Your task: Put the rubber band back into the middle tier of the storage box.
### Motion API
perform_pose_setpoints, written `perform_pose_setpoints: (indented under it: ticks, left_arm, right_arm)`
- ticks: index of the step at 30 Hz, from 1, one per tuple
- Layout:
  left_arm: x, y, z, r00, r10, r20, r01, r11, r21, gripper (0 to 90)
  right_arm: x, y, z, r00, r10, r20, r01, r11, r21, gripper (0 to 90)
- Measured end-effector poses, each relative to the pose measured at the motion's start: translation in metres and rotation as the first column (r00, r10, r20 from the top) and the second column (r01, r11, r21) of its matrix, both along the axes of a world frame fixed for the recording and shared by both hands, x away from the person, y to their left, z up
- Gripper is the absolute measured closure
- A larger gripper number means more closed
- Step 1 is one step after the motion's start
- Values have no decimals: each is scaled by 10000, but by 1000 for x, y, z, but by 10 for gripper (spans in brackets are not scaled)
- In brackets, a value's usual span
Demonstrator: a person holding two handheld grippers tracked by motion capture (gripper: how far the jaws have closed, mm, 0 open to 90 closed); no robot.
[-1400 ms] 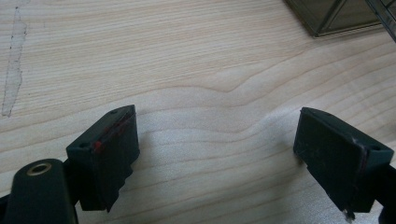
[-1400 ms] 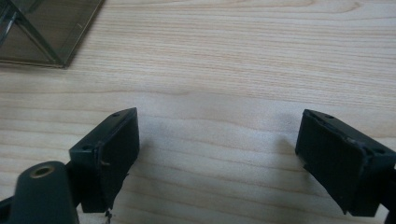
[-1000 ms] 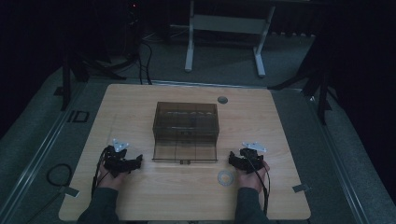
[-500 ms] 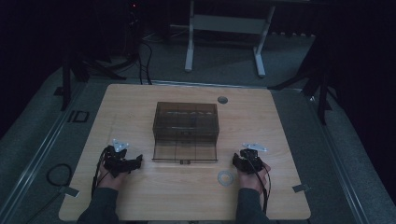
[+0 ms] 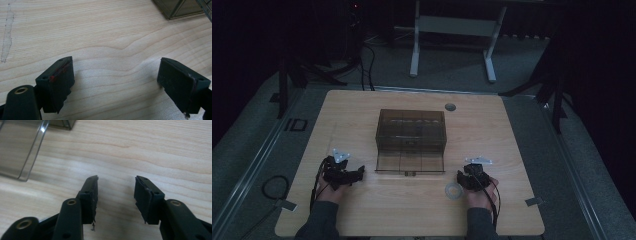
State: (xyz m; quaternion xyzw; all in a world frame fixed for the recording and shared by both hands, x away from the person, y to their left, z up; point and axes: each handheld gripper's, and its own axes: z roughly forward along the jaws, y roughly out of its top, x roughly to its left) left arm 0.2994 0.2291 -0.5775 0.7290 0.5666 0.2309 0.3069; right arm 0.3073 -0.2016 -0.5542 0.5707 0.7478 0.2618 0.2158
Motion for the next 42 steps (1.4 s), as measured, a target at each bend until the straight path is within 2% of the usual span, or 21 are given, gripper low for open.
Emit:
perform_pose_setpoints:
  ticks: [5, 7, 13, 17, 21, 32, 42]
  left_arm:
    - [0, 0, 0, 10000, 2, -1, -2, 10000, -5, 140]
    - [0, 0, 0, 10000, 4, 0, -4, 10000, -6, 140]
    - [0, 0, 0, 10000, 18, 17, -18, 10000, -22, 140]
    - [0, 0, 0, 10000, 16, 16, -16, 10000, -20, 140]
    - [0, 0, 0, 10000, 17, 17, -17, 10000, -23, 140]
    - [0, 0, 0, 10000, 19, 17, -19, 10000, -26, 140]
    - [0, 0, 0, 10000, 19, 13, -19, 10000, -27, 140]
  right_arm:
    - [-6, 5, 3, 9994, 294, -156, -294, 9996, 24, 611]
    - [-9, 9, 5, 9981, 567, -243, -571, 9983, -138, 648]
    - [-12, 13, 11, 9955, 858, -409, -871, 9958, -289, 682]
    - [-15, 15, 17, 9916, 1178, -535, -1208, 9910, -572, 716]
    - [-18, 14, 23, 9874, 1371, -794, -1419, 9882, -583, 743]
    - [-20, 18, 27, 9781, 1718, -1177, -1793, 9822, -562, 790]
    - [-20, 23, 27, 9649, 2074, -1610, -2223, 9717, -801, 833]
